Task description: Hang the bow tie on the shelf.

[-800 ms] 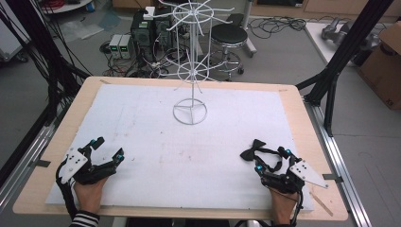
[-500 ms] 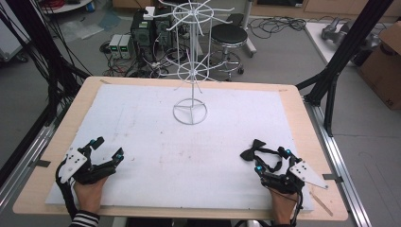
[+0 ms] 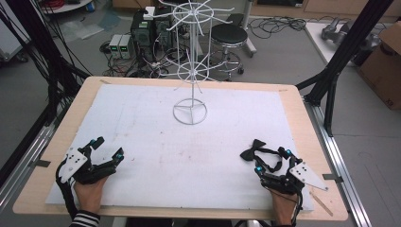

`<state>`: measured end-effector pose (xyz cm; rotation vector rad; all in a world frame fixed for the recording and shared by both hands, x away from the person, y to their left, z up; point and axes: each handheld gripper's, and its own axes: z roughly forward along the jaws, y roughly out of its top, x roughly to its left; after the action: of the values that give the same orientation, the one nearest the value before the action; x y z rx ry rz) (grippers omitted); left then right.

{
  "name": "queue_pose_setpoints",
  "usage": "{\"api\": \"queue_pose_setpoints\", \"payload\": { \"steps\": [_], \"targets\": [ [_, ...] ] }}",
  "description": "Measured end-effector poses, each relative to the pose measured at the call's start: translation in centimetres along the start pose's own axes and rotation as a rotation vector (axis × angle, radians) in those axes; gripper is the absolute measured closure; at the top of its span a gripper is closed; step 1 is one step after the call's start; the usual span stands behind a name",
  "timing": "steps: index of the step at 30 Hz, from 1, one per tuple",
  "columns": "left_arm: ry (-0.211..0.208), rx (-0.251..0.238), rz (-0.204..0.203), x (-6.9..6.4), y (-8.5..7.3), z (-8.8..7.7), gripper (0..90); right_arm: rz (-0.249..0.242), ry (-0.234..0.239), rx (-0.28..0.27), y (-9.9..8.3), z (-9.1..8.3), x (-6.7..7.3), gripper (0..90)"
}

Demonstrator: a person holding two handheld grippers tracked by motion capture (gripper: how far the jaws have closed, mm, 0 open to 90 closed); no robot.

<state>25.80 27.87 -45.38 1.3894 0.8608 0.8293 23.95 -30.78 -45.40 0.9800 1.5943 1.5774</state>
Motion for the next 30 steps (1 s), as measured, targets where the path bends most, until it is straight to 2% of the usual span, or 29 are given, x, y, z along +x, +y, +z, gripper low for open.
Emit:
{"api": "queue_pose_setpoints", "payload": {
  "steps": [3,8,10,12,14,15,16,18,19,22,24,26,27,28,30],
  "targets": [
    [0.0,-0.002,0.001,0.0,0.0,0.0,16.1,0.017,-0.002,0.016,0.1,0.1,-0.1,2.0],
    [0.0,-0.001,-0.001,0.0,0.0,0.0,16.4,0.017,0.014,0.034,0.2,0.3,-0.2,2.0],
    [0.001,0.0,-0.003,0.0,0.0,0.0,16.5,-0.017,0.012,0.07,0.5,0.5,-0.2,1.9],
    [0.001,-0.004,0.001,0.0,0.0,0.0,16.5,-0.022,0.012,0.078,0.7,0.5,-0.2,2.0],
    [-0.001,-0.005,0.007,-0.1,0.0,0.0,17.1,-0.044,-0.002,0.122,1.3,0.7,-0.1,2.0],
    [-0.002,-0.005,0.007,-0.1,0.0,-0.1,17.1,-0.044,-0.002,0.122,1.3,0.7,-0.1,2.0],
    [-0.002,-0.006,0.006,0.0,0.0,-0.1,17.2,-0.056,-0.025,0.145,1.7,0.7,-0.1,2.3],
    [0.0,-0.008,-0.001,0.0,0.0,-0.1,17.2,-0.051,-0.022,0.157,1.9,0.7,-0.1,2.3],
    [0.0,-0.008,-0.003,0.0,0.0,-0.1,17.2,-0.062,-0.024,0.187,2.3,0.8,0.0,2.4],
    [-0.001,-0.011,0.001,0.0,0.0,-0.1,17.2,-0.086,-0.013,0.237,2.8,1.1,-0.1,2.3],
    [-0.001,-0.012,0.001,0.0,0.0,-0.1,17.2,-0.1,-0.009,0.25,2.9,1.2,-0.1,2.3],
    [-0.001,-0.011,-0.001,0.0,0.0,-0.1,17.2,-0.112,0.011,0.272,3.2,1.3,-0.2,2.3],
    [0.0,-0.011,-0.002,0.0,0.0,-0.1,17.2,-0.103,0.035,0.3,3.4,1.5,-0.3,3.0],
    [0.0,-0.011,-0.002,0.0,0.0,-0.1,17.2,-0.103,0.035,0.3,3.4,1.5,-0.3,3.0],
    [0.0,-0.012,-0.003,0.0,0.0,-0.1,17.2,-0.1,0.065,0.339,3.8,1.7,-0.5,4.4]
  ]
}}
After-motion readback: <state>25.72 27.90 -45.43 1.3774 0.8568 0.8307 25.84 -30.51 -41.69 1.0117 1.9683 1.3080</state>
